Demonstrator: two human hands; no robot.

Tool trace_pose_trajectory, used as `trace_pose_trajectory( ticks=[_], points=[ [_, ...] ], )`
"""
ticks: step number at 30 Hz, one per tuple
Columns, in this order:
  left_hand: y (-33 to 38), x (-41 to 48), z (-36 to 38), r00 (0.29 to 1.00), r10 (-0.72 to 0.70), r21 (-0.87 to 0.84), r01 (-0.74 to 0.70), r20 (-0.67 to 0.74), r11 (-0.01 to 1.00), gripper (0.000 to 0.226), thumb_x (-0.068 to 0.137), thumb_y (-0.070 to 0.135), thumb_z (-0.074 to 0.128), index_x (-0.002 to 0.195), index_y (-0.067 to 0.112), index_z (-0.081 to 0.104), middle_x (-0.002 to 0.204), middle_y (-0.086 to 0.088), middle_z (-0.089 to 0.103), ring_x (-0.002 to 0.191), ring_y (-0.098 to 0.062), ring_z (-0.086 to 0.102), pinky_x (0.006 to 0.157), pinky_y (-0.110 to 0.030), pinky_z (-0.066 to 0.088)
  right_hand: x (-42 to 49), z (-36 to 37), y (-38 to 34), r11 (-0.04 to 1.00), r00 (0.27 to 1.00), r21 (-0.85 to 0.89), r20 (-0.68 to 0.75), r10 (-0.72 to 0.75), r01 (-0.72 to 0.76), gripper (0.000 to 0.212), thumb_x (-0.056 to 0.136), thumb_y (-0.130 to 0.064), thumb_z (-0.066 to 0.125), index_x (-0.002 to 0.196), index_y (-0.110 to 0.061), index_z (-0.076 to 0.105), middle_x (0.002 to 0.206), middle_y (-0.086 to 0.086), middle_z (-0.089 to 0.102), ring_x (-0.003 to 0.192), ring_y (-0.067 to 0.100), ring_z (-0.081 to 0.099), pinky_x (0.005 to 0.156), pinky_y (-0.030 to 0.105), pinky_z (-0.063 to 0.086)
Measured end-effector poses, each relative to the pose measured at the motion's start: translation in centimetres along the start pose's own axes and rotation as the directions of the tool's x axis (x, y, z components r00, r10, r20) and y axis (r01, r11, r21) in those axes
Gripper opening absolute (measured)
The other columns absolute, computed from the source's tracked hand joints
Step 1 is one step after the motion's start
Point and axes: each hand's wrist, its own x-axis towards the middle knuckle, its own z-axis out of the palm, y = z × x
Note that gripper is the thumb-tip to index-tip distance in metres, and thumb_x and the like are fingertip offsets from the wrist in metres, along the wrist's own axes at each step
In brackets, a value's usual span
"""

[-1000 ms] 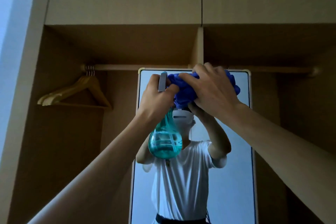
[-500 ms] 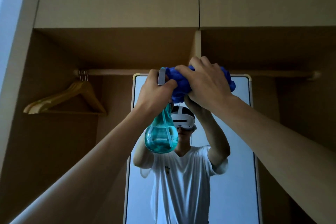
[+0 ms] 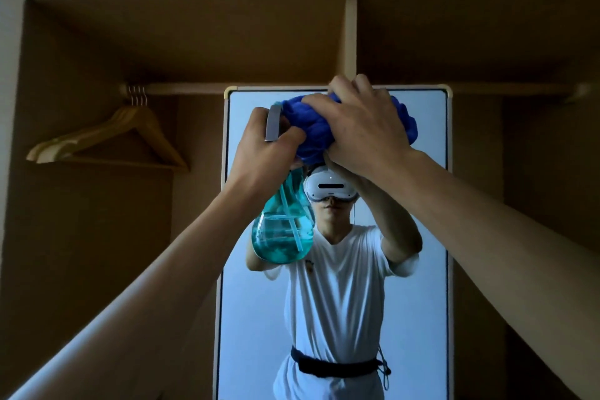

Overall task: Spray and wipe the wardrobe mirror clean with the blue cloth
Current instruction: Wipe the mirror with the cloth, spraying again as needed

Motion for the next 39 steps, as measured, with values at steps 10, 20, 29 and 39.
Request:
trace_pose_trajectory(
  ticks=[10, 20, 29, 39],
  points=[
    [-2.8, -4.4, 0.0, 0.999, -0.041, -0.007, 0.04, -0.007, 0.999, 0.039, 0.08, 0.026, 0.061, 0.116, 0.012, 0.054, 0.109, -0.016, 0.065, 0.101, -0.034, 0.069, 0.085, -0.056, 0.061, -5.1, 0.7, -2.6, 1.0, 1.0, -0.02, -0.002, -0.017, 0.017, 0.056, 0.076, -0.03, 0.068, 0.129, -0.023, 0.053, 0.117, 0.012, 0.055, 0.103, 0.035, 0.051, 0.078, 0.048, 0.042],
    [-6.0, -8.5, -0.3, 0.996, -0.092, 0.008, 0.092, -0.002, 0.996, 0.036, 0.08, 0.025, 0.061, 0.113, 0.013, 0.055, 0.105, -0.016, 0.065, 0.098, -0.038, 0.066, 0.081, -0.062, 0.058, -9.8, 1.6, -5.0, 1.0, 0.999, 0.004, 0.036, 0.006, -0.006, 0.058, 0.07, -0.016, 0.065, 0.126, -0.024, 0.055, 0.111, 0.01, 0.055, 0.096, 0.034, 0.051, 0.074, 0.048, 0.041],
    [-9.8, -12.7, -1.3, 0.992, -0.116, -0.004, 0.117, 0.052, 0.993, 0.029, 0.088, 0.017, 0.063, 0.116, 0.014, 0.053, 0.087, 0.009, 0.059, 0.076, -0.008, 0.059, 0.077, -0.048, 0.061, -14.8, 2.3, -7.8, 1.0, 0.991, -0.022, 0.132, 0.018, -0.015, 0.062, 0.074, -0.025, 0.067, 0.134, -0.024, 0.052, 0.117, 0.011, 0.056, 0.103, 0.035, 0.051, 0.08, 0.049, 0.039],
    [-14.2, -18.2, -1.8, 0.979, -0.172, 0.027, 0.17, 0.11, 0.985, 0.045, 0.095, 0.001, 0.061, 0.136, 0.017, 0.049, 0.112, 0.005, 0.063, 0.092, 0.001, 0.062, 0.069, -0.014, 0.052, -21.6, 2.9, -11.6, 0.997, 0.959, -0.018, 0.271, 0.078, -0.076, 0.068, 0.075, -0.028, 0.072, 0.139, -0.025, 0.049, 0.122, 0.011, 0.055, 0.1, 0.034, 0.051, 0.082, 0.049, 0.041]
  ],
)
